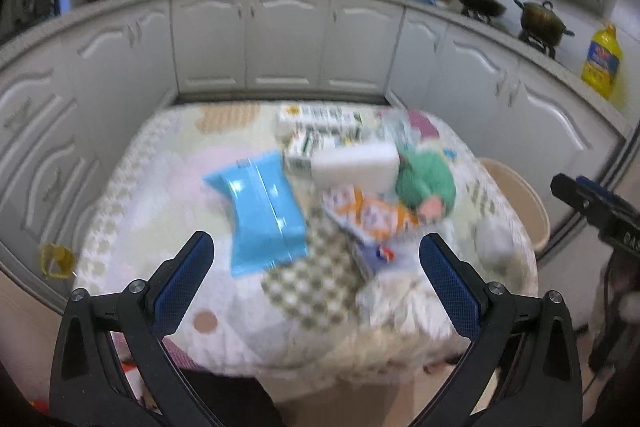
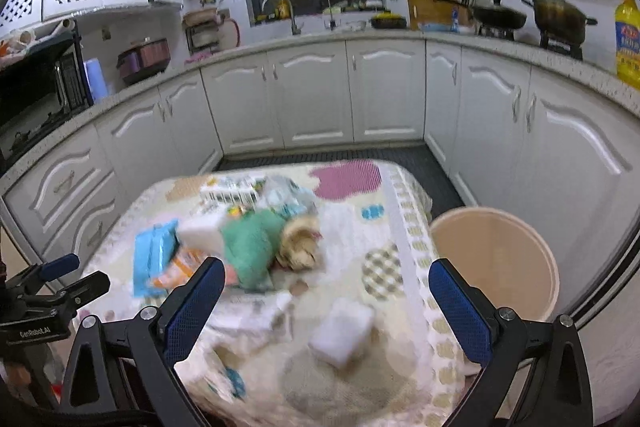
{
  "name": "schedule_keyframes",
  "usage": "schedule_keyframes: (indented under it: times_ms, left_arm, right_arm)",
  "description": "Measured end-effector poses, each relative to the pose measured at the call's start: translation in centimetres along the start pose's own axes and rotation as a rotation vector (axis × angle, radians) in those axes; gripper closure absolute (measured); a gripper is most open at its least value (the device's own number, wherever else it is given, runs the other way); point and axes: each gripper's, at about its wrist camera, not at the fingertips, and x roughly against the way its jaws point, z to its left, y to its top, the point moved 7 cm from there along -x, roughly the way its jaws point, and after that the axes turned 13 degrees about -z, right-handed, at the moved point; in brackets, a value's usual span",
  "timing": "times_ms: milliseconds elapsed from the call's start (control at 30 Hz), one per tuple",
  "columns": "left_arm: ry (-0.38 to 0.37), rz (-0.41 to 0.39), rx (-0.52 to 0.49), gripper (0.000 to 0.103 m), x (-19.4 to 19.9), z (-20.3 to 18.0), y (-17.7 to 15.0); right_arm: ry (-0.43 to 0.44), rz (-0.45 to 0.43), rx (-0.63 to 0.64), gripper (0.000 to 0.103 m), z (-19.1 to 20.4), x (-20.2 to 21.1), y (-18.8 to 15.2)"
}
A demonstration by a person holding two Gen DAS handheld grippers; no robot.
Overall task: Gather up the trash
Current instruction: 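Grasp the white sponge with the right tool while the left tool grasps crumpled tissues, then carry sponge and tissues to the beige bin and open both tools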
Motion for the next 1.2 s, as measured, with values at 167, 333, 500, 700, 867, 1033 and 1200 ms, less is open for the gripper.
schedule_keyframes:
  times_ms: [167, 333, 500, 700, 867, 1033, 1200]
  left_arm:
    - [-0.059, 0.071, -0.009, 0.001, -1.0, -1.5, -3.0]
    - [-0.103, 0.132, -0.030, 0.001, -3.0, -3.9, -5.1]
    - [-0.113, 0.158, -0.044, 0.007, -4.7, -5.8, -6.1]
    - [-0.144, 0.220, -0.044, 0.038, -6.6, -7.0, -7.3]
    - [-0.232, 0.232, -0.015, 0.072, -5.5, -7.0, -7.0]
    - [-0.244, 0.234, -0.023, 0.075, -3.8, -6.6, -6.2]
    - [-0.298, 0.214, -0.020, 0.075, -1.9, -7.2, -4.2]
  right_arm:
    - [0.007, 0.099, 0.023, 0.016, -1.7, -0.7, -3.6]
    - [0.041, 0.181, -0.050, 0.023, -2.4, -2.6, -6.4]
    - [0.064, 0.222, -0.084, 0.023, -2.0, -4.9, -7.5]
    - [0.071, 0.258, -0.101, 0.053, -1.9, -7.1, -8.6]
    - [0.092, 0.240, -0.145, 0.062, -2.6, -6.7, -8.4]
    - [0.103, 0.189, -0.134, 0.063, -2.7, -5.0, -6.7]
    - [0.090, 0.154, -0.130, 0.064, -3.5, -3.8, -5.5]
